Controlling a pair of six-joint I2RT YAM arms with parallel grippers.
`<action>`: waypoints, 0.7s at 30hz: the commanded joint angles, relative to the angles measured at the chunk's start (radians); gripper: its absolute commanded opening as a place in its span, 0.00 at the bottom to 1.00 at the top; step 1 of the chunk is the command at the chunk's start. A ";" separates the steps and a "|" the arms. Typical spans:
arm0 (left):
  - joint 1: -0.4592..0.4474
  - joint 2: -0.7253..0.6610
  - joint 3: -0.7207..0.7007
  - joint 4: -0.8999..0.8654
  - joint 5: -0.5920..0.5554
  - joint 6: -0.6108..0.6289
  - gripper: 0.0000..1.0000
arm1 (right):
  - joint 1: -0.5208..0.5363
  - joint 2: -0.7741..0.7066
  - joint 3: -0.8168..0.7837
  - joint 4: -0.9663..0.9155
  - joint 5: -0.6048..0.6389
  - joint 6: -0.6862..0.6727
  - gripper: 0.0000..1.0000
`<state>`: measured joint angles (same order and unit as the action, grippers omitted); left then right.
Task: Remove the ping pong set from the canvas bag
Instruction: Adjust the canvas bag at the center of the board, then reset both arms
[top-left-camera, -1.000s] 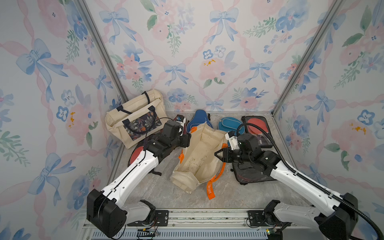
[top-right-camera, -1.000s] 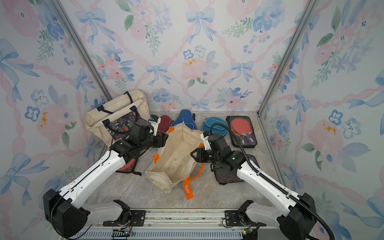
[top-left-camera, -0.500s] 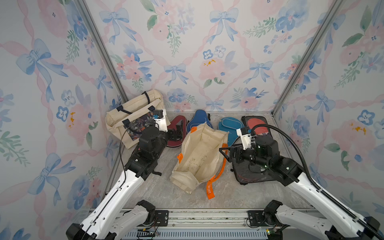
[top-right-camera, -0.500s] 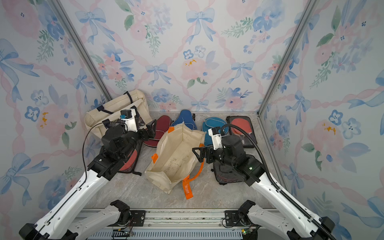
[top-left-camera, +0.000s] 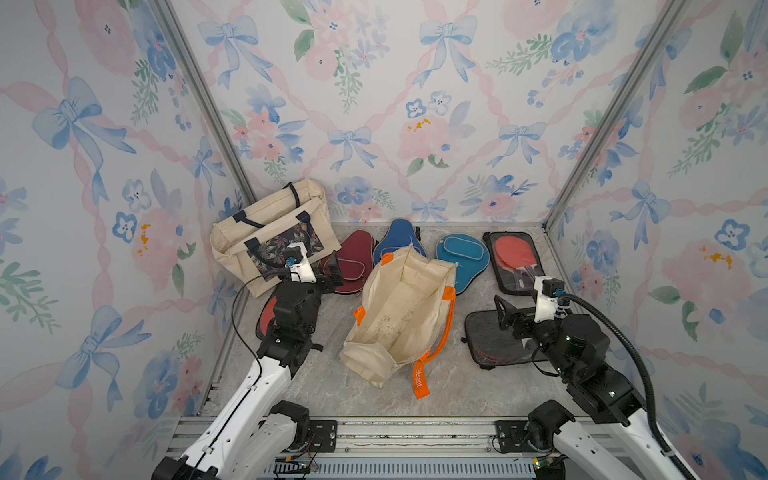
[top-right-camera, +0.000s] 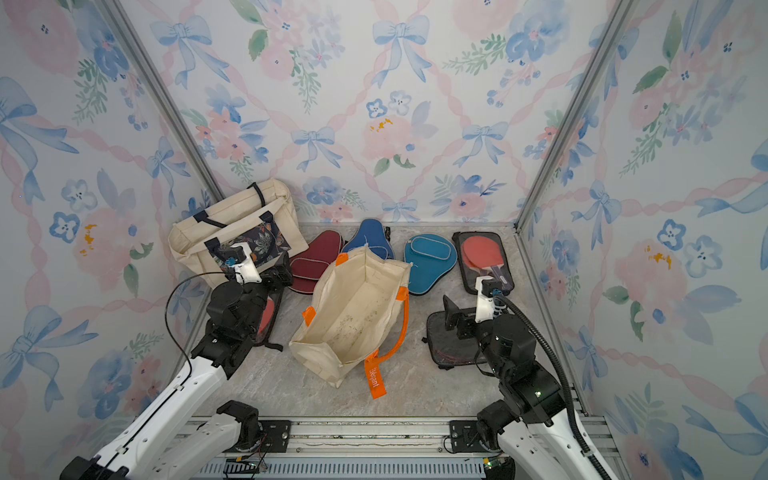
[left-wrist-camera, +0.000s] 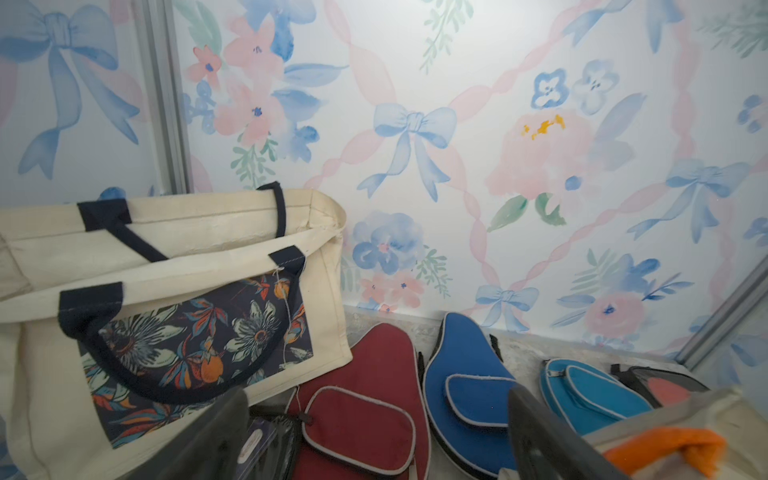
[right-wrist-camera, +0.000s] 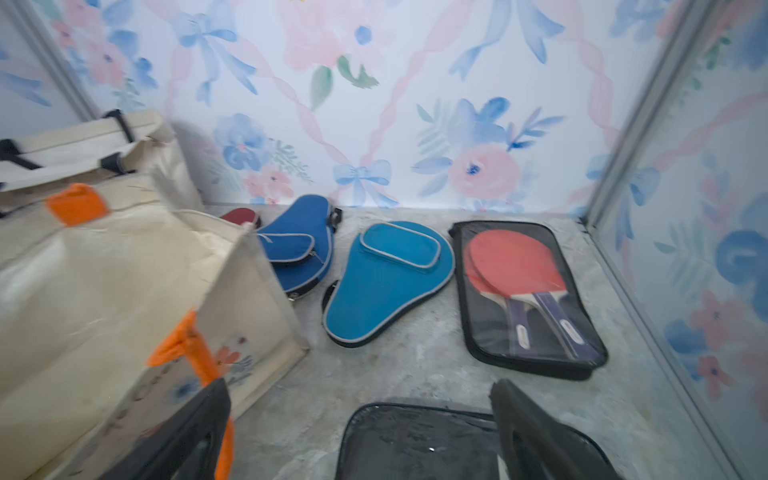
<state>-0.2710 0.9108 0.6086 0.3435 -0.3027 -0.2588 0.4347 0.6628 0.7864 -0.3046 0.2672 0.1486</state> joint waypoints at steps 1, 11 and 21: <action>0.047 0.098 -0.030 0.089 0.051 -0.044 0.98 | -0.086 0.044 -0.060 0.114 0.039 -0.009 0.97; 0.157 0.344 -0.052 0.161 0.036 -0.072 0.98 | -0.235 0.315 -0.212 0.401 0.020 -0.022 0.97; 0.170 0.455 -0.143 0.344 0.057 0.030 0.98 | -0.240 0.493 -0.295 0.658 -0.045 -0.152 0.97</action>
<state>-0.1040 1.3502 0.4980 0.5907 -0.2527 -0.2790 0.2024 1.1210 0.5346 0.2161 0.2398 0.0570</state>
